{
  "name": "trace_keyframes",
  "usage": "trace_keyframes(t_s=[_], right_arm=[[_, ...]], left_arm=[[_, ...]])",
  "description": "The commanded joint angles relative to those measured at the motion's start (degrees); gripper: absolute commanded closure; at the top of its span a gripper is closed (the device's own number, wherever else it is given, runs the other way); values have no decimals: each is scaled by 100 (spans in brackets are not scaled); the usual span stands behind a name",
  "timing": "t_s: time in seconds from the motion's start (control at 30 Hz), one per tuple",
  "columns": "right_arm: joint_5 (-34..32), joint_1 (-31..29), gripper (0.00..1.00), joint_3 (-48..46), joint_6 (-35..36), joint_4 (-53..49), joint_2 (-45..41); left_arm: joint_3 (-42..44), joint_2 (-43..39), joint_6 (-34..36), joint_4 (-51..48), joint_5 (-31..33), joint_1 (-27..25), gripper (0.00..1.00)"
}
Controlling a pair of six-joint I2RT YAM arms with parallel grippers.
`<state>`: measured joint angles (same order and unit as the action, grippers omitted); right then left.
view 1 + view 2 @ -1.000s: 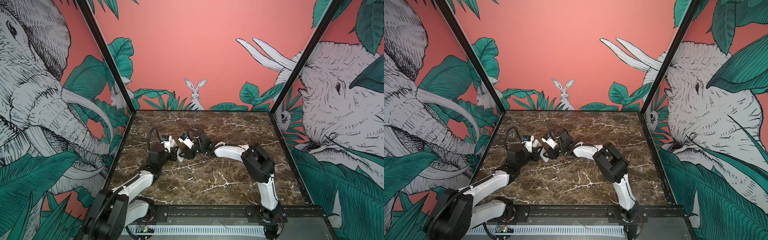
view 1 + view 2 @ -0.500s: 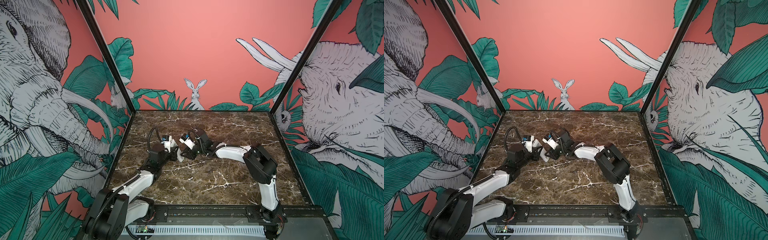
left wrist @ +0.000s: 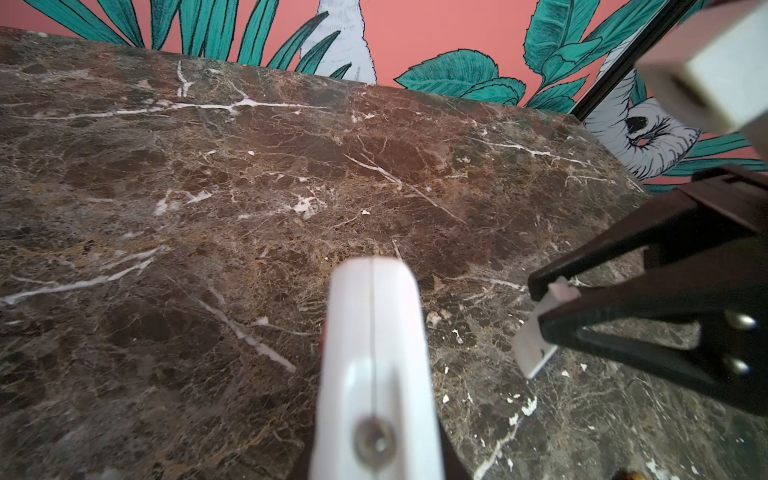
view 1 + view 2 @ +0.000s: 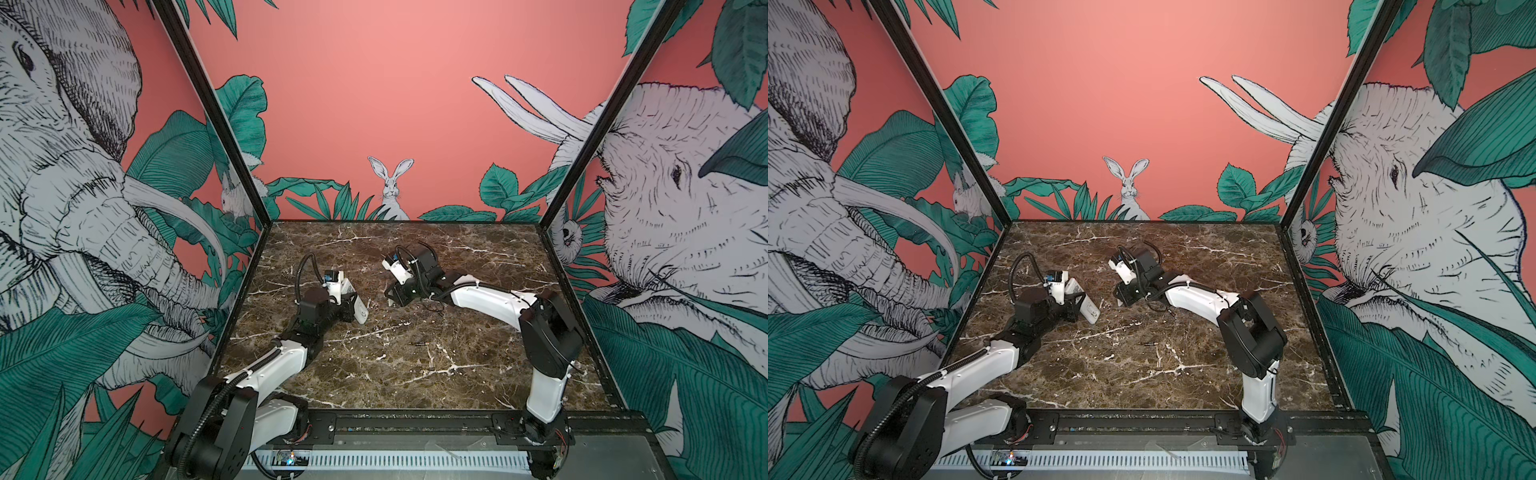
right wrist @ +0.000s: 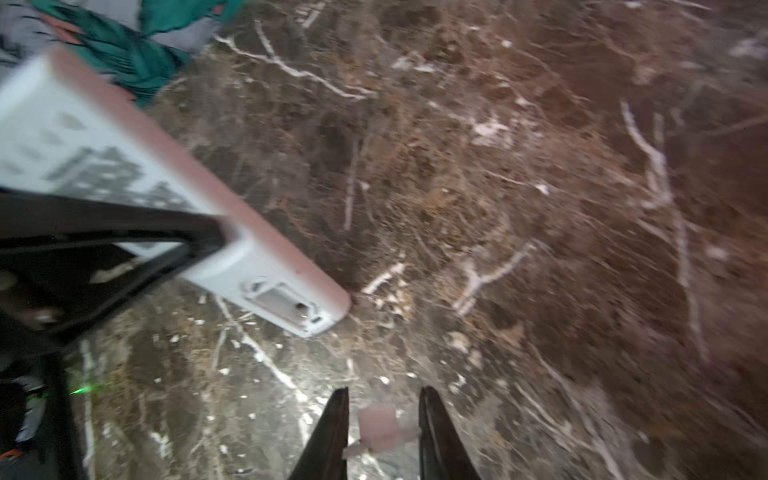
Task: Load the batteries into the remote control
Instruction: 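Carry the white battery cover away from the remote with the right gripper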
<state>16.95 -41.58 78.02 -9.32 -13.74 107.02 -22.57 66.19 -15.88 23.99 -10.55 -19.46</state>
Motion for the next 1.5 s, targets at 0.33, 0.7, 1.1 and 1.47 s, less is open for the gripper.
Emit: trace_keyframes(t_s=[0.33,0.7,1.1,1.47], right_arm=[[-1606,1110,76,-517,-330,-2487,-570],[-1846,1780,73,-799,-311,-2786,-236],[-1616,1867,66,-674,-413,-2426,293],[-1394,1856,53,-1007,-298,-2025,-212]], left_arm=[[-81,92,24,-167,-62,8,100],[-104,112,16,-166,-79,14,100],[-103,114,23,-193,-79,13,100],[-116,160,18,-184,-79,17,100]])
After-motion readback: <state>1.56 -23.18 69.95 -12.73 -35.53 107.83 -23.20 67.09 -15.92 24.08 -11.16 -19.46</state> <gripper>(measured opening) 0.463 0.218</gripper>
